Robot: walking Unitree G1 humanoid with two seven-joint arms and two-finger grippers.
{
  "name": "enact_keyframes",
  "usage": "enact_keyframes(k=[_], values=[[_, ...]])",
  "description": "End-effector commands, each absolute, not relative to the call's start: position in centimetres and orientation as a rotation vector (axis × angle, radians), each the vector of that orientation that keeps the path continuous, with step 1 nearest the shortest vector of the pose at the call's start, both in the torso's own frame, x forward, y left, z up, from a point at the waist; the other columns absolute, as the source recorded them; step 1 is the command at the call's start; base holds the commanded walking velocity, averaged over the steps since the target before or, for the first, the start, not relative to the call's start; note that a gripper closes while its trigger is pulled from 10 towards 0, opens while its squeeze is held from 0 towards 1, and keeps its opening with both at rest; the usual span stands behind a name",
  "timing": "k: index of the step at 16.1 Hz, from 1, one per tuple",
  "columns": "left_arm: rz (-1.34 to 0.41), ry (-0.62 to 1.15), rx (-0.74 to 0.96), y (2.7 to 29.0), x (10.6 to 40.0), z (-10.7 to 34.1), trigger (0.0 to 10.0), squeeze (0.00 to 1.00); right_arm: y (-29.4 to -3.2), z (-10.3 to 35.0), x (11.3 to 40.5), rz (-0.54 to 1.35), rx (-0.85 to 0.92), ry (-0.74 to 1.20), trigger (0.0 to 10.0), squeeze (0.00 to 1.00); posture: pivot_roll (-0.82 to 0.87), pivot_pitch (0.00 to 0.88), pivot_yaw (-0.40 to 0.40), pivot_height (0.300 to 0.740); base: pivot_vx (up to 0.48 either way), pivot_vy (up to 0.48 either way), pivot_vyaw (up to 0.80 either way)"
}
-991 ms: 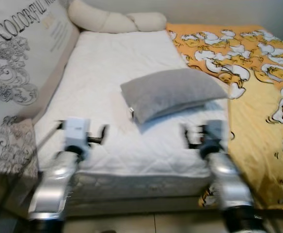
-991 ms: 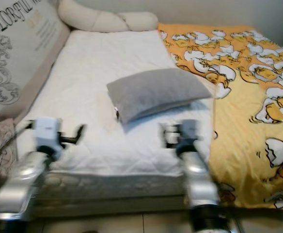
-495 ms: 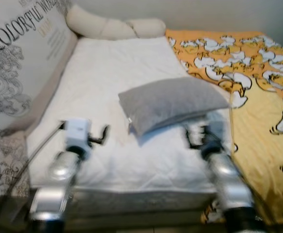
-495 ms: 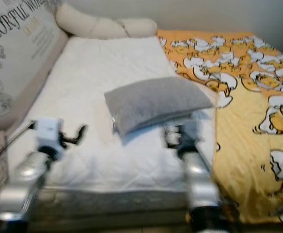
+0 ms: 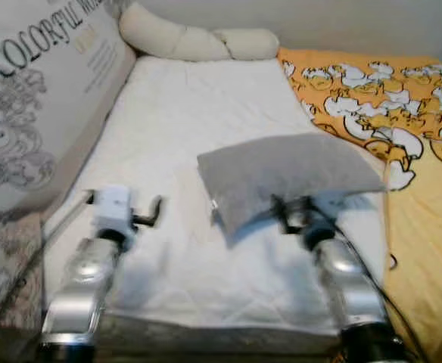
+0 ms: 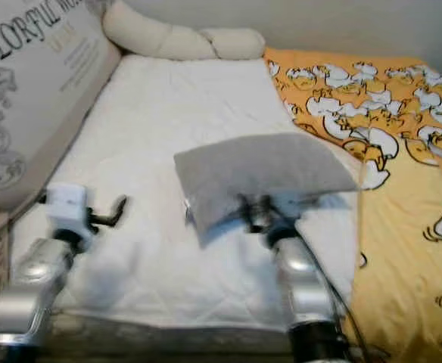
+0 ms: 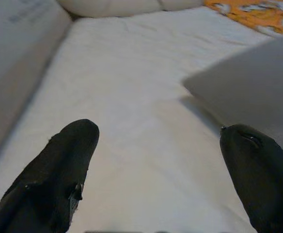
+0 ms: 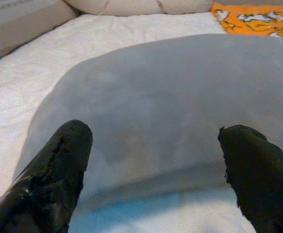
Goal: Clean up the room
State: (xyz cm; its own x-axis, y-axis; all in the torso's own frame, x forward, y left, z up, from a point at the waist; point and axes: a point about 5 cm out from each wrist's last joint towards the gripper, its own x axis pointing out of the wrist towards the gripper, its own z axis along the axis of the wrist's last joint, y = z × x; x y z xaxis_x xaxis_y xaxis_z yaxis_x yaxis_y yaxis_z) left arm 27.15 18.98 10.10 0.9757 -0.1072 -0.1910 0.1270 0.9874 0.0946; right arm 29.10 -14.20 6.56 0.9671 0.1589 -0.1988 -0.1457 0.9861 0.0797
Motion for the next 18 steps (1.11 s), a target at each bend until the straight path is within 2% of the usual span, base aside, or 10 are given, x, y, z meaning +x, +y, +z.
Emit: enact_keyframes(k=[1,4,13,14,18], values=[[-0.153,0.172,0.104,17.9,27.4,10.4,10.0,0.00,-16.0,6.9,29.2,0.099,0.056,0.196,10.0,0.00,0.00,0.000,-0.001,0.740,0.345,0.000,0.00],[-0.151,0.172,0.106,17.9,27.4,10.4,10.0,0.00,-16.0,6.9,29.2,0.099,0.057,0.197,10.0,0.00,0.00,0.000,-0.001,0.740,0.319,0.000,0.00],[-0.167,0.183,0.139,17.7,27.2,10.2,10.0,0.00,-15.9,6.9,29.0,0.113,0.125,0.197,10.0,0.00,0.00,0.000,0.000,0.740,0.000,0.000,0.00],[-0.195,0.192,0.155,17.5,27.1,10.2,10.0,0.00,-16.1,6.9,29.0,0.096,0.150,0.204,10.0,1.00,0.00,0.000,-0.001,0.740,0.000,0.000,0.00],[-0.391,0.210,0.213,16.2,26.2,10.3,10.0,0.00,-18.4,6.0,29.2,-0.131,0.350,0.304,10.0,1.00,0.00,0.000,-0.007,0.740,0.000,0.000,0.00]])
